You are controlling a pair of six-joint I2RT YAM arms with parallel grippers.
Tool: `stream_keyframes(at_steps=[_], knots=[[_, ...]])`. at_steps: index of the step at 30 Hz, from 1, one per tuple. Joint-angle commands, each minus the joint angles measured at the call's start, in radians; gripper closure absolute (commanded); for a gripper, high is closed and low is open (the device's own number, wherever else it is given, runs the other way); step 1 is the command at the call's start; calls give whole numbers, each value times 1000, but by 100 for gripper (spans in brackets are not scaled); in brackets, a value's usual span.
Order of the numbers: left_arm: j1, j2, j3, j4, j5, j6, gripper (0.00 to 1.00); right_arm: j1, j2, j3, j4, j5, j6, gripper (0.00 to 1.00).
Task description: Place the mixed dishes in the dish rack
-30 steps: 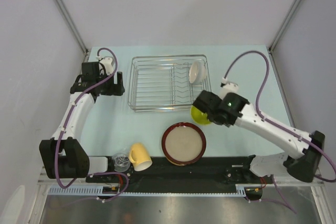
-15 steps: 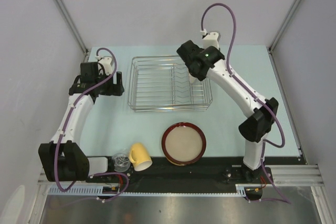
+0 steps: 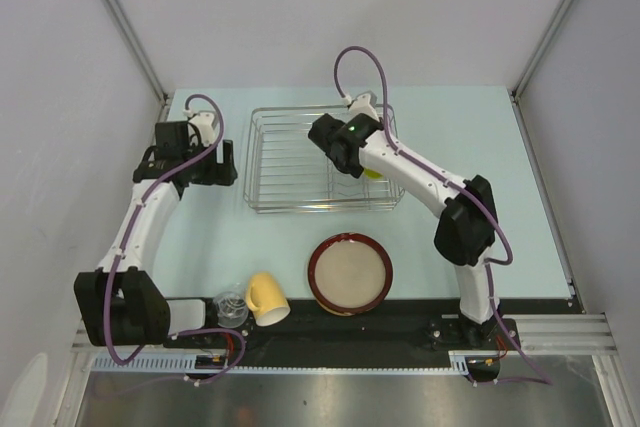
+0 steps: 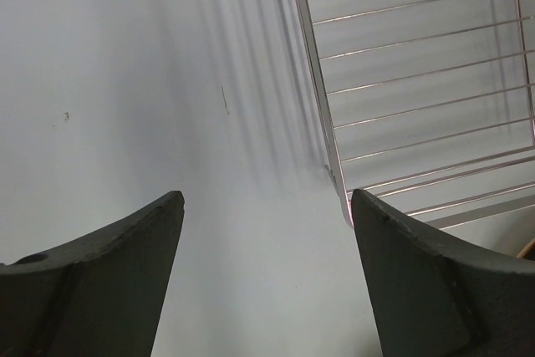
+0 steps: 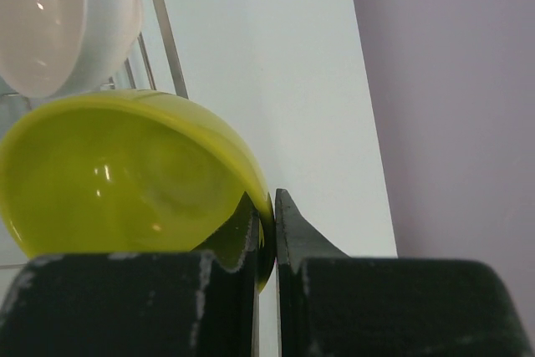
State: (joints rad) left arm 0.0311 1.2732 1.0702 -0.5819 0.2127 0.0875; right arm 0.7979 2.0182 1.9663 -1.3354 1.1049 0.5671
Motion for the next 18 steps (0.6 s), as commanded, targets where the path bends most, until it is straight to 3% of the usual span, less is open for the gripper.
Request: stream_keyframes(at_steps=[1, 18], knots=[[7, -35, -16, 33, 1, 12, 14, -9, 14, -36, -188, 78, 8, 100], [18, -44, -44, 53, 7, 26, 14, 24, 143, -61, -188, 98, -15, 100]])
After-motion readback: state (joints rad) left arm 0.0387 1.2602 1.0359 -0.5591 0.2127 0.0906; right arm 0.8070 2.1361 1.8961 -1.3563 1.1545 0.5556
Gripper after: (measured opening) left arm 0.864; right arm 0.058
